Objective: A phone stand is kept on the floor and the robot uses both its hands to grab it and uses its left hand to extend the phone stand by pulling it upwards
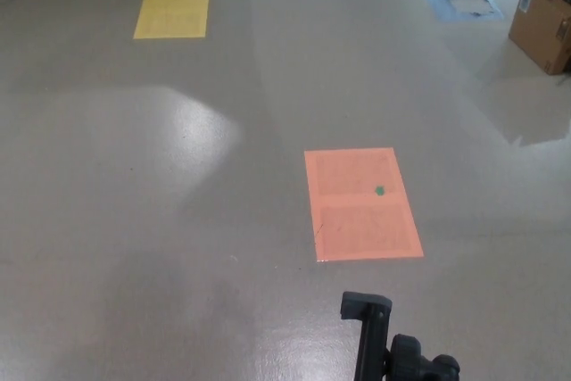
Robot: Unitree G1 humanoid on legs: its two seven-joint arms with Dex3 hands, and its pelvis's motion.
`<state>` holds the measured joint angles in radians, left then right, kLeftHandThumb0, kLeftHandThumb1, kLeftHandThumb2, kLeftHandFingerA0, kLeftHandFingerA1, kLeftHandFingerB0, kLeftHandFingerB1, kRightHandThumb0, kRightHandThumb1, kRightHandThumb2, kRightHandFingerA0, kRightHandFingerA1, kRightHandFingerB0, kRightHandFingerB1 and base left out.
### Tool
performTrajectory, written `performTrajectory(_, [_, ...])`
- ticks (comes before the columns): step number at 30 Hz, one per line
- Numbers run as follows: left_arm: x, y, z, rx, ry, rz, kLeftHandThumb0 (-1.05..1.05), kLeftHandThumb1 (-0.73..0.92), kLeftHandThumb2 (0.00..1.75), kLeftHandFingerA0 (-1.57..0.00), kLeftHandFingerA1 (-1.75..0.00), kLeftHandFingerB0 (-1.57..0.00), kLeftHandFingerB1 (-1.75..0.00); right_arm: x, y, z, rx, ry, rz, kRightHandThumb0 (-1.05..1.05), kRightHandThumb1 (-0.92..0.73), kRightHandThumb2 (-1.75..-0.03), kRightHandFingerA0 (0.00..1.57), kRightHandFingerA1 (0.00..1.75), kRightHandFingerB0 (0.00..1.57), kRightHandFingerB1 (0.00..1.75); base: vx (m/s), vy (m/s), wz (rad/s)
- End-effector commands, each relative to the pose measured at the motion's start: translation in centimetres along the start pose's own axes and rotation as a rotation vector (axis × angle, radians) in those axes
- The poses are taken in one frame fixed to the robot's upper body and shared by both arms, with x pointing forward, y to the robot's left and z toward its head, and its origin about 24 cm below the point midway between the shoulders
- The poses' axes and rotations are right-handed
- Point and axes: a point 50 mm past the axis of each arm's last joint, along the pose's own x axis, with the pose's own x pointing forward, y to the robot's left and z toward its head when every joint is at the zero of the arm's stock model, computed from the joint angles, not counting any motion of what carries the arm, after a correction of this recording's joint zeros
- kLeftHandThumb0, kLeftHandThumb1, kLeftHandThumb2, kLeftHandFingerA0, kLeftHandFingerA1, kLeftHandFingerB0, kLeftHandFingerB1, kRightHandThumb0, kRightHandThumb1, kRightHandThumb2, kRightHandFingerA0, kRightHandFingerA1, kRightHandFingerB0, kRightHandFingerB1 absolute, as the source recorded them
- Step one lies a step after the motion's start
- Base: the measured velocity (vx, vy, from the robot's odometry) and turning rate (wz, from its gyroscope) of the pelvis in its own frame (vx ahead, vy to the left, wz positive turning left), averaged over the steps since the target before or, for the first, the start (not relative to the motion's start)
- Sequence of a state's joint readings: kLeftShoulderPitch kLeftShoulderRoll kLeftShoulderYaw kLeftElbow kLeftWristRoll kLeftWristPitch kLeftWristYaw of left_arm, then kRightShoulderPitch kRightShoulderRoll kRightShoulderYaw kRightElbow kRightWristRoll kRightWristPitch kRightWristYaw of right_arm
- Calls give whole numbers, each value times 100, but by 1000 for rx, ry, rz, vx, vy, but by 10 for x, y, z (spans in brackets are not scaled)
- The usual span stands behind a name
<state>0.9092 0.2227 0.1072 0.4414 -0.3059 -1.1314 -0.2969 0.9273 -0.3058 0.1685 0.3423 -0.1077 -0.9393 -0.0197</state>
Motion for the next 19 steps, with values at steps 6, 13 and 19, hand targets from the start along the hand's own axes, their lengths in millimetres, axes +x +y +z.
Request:
performTrajectory(6, [2, 7, 4, 22, -52, 23, -96, 73, 106, -8, -8, -8, -13, 4, -2, 3, -5, -14, 23, -83, -92, -74, 0, 0, 0, 0, 0, 0, 0])
performTrajectory(13, [1, 5, 8, 12, -55, 8, -96, 73, 106, -9, -8, -9, -15, 5, -6, 5, -16, -43, 8, -105, -90, -116, 0, 13, 0, 6, 0, 0, 0])
performTrajectory(19, [2, 5, 7, 4, -51, 13, -95, 72, 105, -10, -9, -10, -18, 4, -5, 4, -26, -29, 17, -105, -92, -119, 0, 12, 0, 7, 0, 0, 0])
